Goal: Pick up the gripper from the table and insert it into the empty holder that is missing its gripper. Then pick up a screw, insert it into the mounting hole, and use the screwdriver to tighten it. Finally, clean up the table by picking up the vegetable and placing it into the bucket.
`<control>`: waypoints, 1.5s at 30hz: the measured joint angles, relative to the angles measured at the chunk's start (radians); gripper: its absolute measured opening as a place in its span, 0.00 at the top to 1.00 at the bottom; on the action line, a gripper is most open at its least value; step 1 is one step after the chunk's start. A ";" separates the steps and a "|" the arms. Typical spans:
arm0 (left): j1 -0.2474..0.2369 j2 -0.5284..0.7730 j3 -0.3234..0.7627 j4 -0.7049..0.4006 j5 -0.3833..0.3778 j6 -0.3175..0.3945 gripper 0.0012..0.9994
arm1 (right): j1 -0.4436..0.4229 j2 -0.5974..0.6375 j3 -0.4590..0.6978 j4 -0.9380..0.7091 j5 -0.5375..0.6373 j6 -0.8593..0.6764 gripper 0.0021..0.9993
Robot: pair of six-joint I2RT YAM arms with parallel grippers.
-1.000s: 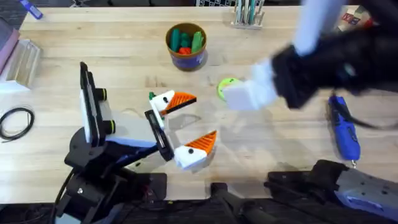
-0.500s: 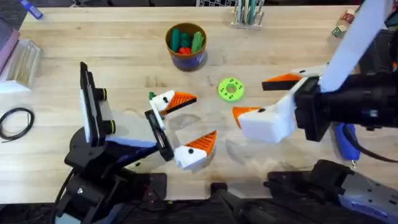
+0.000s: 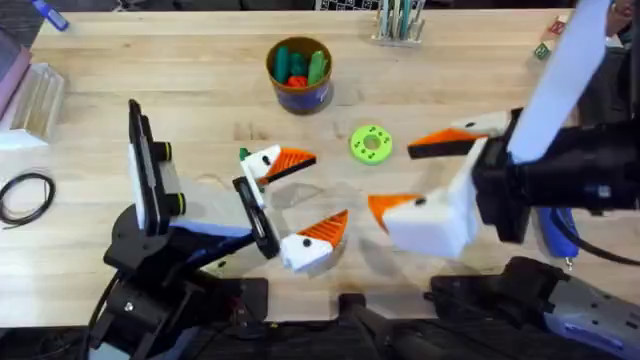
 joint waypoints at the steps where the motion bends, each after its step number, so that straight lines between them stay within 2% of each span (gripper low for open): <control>1: 0.000 0.000 0.000 0.000 0.000 0.001 0.04 | 0.000 0.000 0.000 -0.011 -0.026 -0.025 0.01; 9: 0.000 0.000 0.000 0.000 0.000 0.000 0.10 | 0.000 0.000 0.000 -0.134 -0.121 -0.208 0.01; 13: 0.000 0.000 0.000 0.000 0.000 0.000 0.11 | 0.000 0.000 0.000 -0.138 -0.135 -0.260 0.01; 15: 0.000 0.000 0.000 0.000 0.000 0.000 0.14 | 0.000 0.000 0.000 -0.137 -0.137 -0.273 0.01; 16: 0.000 0.000 0.000 0.000 0.000 0.000 0.20 | 0.000 0.000 0.000 -0.136 -0.137 -0.278 0.01; 18: 0.000 0.000 0.000 0.000 0.000 0.000 0.48 | 0.000 0.000 0.000 -0.134 -0.137 -0.284 0.01; 22: 0.000 0.000 0.000 0.000 -0.001 0.003 0.89 | 0.000 0.004 0.000 -0.133 -0.137 -0.290 0.01; 23: 0.000 0.000 0.000 0.000 0.000 0.008 0.97 | 0.000 0.008 0.000 -0.133 -0.137 -0.290 0.01; 24: 0.000 0.000 0.000 0.000 0.000 0.007 0.99 | 0.000 0.013 0.000 -0.133 -0.137 -0.290 0.01; 45: 0.000 0.000 0.000 0.000 0.000 0.007 1.00 | -0.011 0.042 0.000 -0.131 -0.130 -0.289 0.01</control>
